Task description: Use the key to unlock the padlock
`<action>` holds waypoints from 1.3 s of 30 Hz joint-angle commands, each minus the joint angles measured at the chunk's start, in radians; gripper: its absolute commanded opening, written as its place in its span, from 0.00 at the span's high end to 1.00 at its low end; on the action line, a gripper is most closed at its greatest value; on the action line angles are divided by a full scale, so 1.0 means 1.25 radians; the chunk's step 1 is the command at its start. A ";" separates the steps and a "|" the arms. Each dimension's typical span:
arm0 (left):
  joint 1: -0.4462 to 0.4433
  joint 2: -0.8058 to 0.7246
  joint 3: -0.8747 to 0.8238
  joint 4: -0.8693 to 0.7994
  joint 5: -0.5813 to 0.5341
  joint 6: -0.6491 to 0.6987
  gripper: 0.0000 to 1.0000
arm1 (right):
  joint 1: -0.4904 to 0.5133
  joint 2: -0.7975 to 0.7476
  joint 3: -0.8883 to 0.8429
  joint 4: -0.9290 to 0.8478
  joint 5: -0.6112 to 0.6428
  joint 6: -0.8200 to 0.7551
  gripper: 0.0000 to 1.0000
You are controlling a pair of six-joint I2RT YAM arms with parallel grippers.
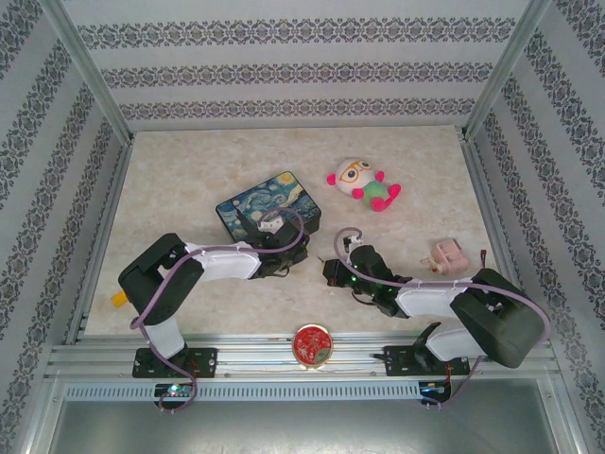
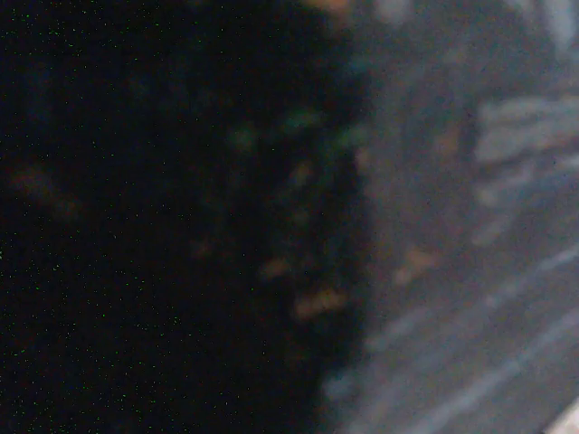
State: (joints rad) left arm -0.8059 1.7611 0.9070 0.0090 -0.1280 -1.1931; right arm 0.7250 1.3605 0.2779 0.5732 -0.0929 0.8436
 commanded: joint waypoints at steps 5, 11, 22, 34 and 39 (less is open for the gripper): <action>-0.012 0.026 0.003 0.117 0.064 -0.073 0.74 | 0.019 0.007 -0.006 0.058 0.037 0.010 1.00; -0.005 0.031 -0.023 0.170 0.079 -0.114 0.74 | 0.032 0.060 0.011 0.098 0.028 0.012 1.00; 0.013 0.032 -0.068 0.248 0.101 -0.155 0.75 | 0.045 0.150 0.017 0.204 0.024 0.032 1.00; 0.015 0.031 -0.081 0.270 0.118 -0.148 0.75 | 0.040 0.185 0.017 0.245 0.044 0.045 1.00; 0.015 0.030 -0.085 0.278 0.124 -0.149 0.75 | 0.033 0.195 0.016 0.262 0.046 0.051 1.00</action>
State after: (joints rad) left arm -0.7967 1.7802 0.8284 0.3080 -0.0605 -1.2888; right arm 0.7700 1.5864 0.2878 0.8436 -0.0597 0.8932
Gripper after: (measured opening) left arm 0.259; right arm 0.056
